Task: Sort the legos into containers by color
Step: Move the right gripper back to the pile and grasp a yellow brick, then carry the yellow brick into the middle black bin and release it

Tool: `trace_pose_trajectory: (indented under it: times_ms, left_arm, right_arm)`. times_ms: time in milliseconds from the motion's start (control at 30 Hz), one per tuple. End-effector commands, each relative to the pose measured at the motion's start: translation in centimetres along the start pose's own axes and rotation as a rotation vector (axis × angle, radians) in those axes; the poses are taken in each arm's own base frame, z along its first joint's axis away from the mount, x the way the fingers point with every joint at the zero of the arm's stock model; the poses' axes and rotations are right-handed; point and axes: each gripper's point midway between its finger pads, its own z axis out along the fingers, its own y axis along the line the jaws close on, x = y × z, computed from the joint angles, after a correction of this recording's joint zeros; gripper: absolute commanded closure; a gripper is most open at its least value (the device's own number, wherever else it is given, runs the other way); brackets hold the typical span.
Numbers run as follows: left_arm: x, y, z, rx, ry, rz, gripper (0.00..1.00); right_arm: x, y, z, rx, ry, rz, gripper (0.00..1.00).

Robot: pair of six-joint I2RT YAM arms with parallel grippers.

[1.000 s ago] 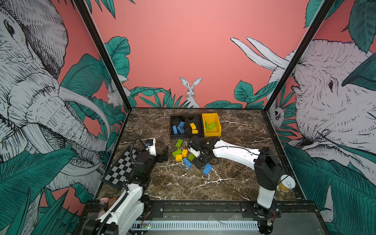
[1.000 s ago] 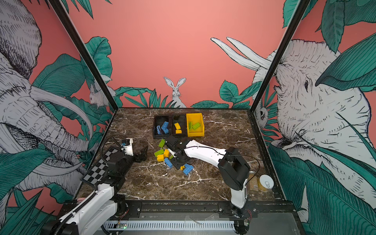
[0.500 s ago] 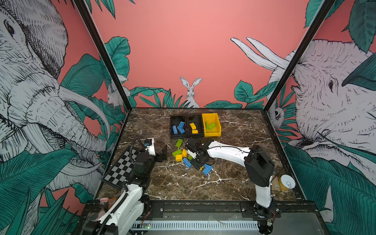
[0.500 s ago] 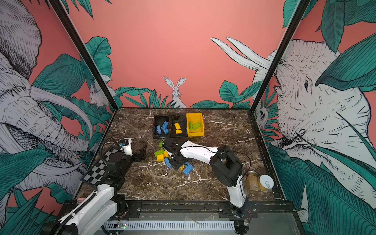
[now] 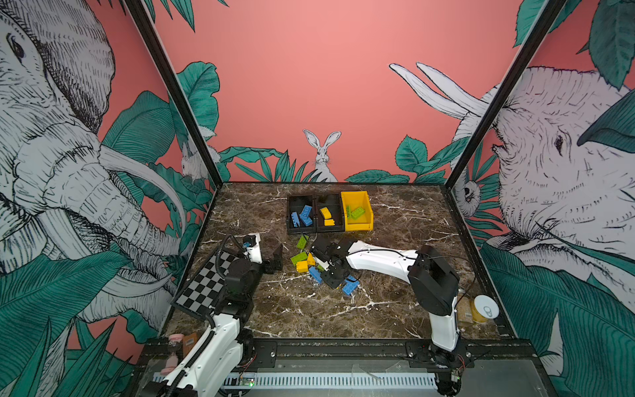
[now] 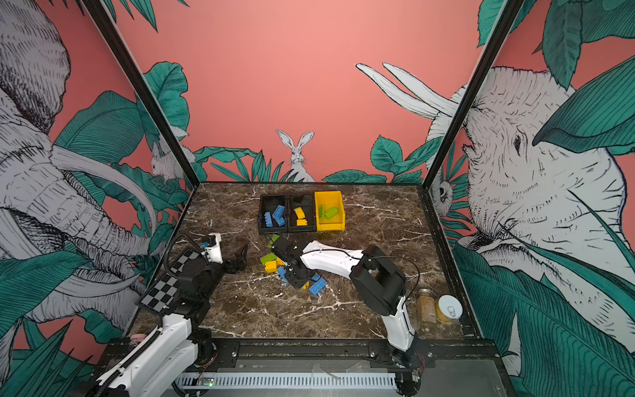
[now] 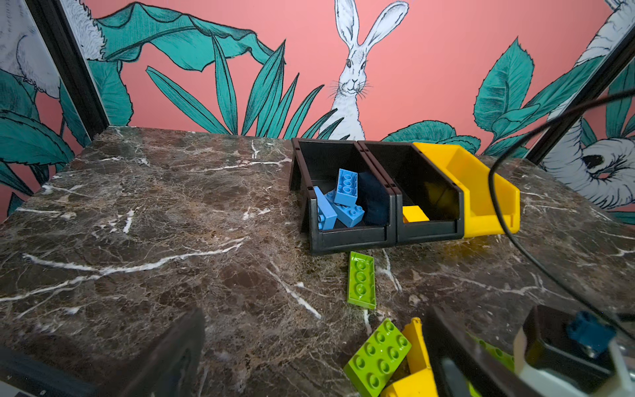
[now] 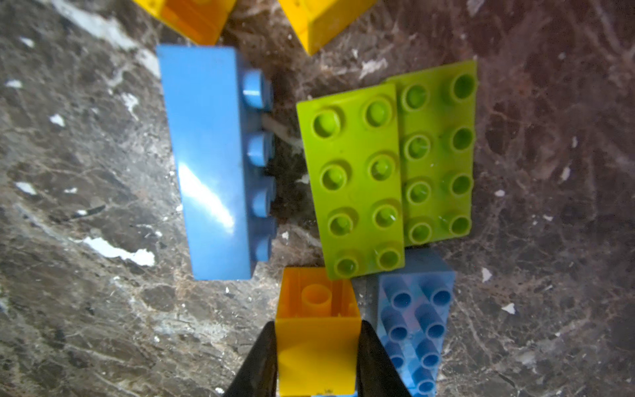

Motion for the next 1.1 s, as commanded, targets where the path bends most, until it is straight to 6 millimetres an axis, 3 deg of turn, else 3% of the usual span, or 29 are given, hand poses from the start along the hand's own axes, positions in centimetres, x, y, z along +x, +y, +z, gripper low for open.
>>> trace_pose_trajectory:
  times_ms: [0,300,500,767,933,1067]
  left_arm:
    - [0.3,0.0,-0.2,0.000,-0.003,0.006,0.01]
    - [0.3,0.1,-0.2,-0.005,0.000,0.005,0.01]
    - [0.5,0.2,-0.1,-0.011,0.006,0.004,0.01]
    - [0.8,0.2,0.2,-0.008,0.014,-0.010,0.01]
    - [1.1,0.0,0.7,0.004,0.034,-0.012,0.01]
    - [1.0,-0.1,0.7,0.007,0.033,-0.011,0.01]
  right_arm:
    - [0.1,-0.1,-0.6,0.010,-0.027,0.017,0.69]
    - [-1.1,-0.9,-4.1,-0.040,-0.158,0.071,0.71]
    - [-4.1,-2.8,-7.6,-0.156,-0.321,0.137,0.72]
    - [-10.4,-9.2,-10.6,-0.125,-0.505,0.144,0.73]
    - [-15.4,-13.7,-10.2,-0.032,-0.584,0.169,0.72]
    - [-19.0,-16.9,-8.1,-0.005,-0.624,0.226,0.72]
